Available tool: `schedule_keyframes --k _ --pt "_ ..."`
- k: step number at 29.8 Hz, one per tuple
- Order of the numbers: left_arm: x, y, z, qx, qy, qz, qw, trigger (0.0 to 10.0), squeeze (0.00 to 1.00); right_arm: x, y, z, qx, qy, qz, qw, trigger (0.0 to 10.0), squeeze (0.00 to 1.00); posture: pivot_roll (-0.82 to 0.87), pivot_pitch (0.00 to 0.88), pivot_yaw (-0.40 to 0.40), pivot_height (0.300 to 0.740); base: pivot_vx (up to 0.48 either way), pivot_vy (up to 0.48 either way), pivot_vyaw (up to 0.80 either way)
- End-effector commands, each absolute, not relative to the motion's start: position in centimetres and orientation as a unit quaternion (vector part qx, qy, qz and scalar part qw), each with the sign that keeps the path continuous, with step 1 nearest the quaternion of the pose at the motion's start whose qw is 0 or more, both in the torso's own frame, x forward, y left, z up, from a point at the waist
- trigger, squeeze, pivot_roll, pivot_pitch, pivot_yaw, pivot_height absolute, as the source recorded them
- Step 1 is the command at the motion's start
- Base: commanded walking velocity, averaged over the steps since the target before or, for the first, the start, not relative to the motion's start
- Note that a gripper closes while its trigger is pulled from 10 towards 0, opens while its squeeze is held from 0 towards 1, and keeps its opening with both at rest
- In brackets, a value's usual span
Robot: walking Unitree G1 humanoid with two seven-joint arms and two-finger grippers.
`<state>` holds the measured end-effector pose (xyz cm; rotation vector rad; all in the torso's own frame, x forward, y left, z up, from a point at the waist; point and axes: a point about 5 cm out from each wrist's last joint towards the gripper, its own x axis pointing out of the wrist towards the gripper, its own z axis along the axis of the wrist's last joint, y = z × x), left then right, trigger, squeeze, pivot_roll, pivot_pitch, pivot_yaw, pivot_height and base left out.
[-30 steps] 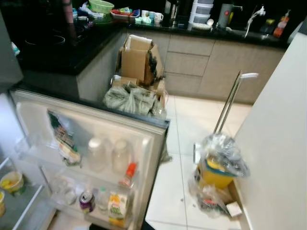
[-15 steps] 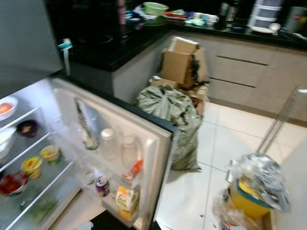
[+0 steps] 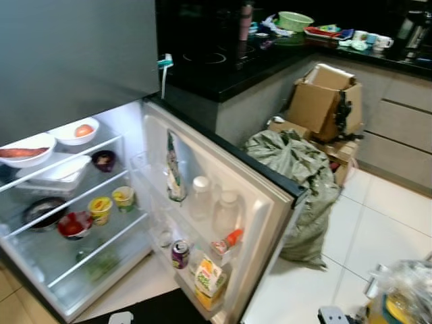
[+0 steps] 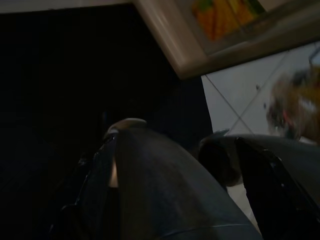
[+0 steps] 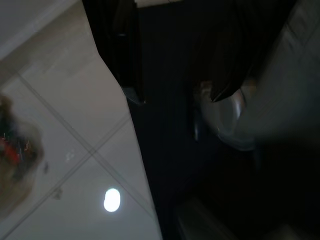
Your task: Restocking fridge
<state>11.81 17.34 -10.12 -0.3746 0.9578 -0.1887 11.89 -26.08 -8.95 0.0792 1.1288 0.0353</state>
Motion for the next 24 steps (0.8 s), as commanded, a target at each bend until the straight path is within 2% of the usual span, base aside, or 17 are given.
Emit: schedule_keyframes --k 1,12,14,22,24 --pt "9.5 16.6 -11.0 -0.177 0.504 -0.095 0.84 10.0 0.0 12.3 -26.3 -8.7 0.04 0.526 0.011 0.849 10.0 0.0 -0.09 0.0 -0.08 0.74 0.0 0.0 0.77" --pt "9.1 16.5 -11.1 -0.178 0.51 -0.102 0.836 10.0 0.0 12.3 -26.6 -8.7 0.036 0.527 0.0 0.849 10.0 0.0 -0.09 0.0 -0.08 0.74 0.0 0.0 0.77" --pt "9.0 16.4 -11.1 -0.177 0.51 -0.106 0.835 10.0 0.0 12.2 -26.7 -8.7 0.032 0.529 -0.013 0.848 10.0 0.0 -0.08 0.0 -0.08 0.74 0.0 0.0 0.0" --pt "8.8 16.5 -11.1 -0.172 0.515 -0.111 0.833 10.0 0.0 11.7 -27.3 -8.8 0.014 0.54 -0.036 0.841 10.0 0.0 -0.08 0.0 -0.08 0.74 0.0 -0.44 0.0" --pt "8.8 16.5 -11.1 -0.172 0.518 -0.106 0.831 10.0 0.0 11.1 -27.8 -8.8 0.003 0.554 -0.052 0.831 10.0 0.0 -0.09 0.0 -0.08 0.74 0.0 0.0 0.0"
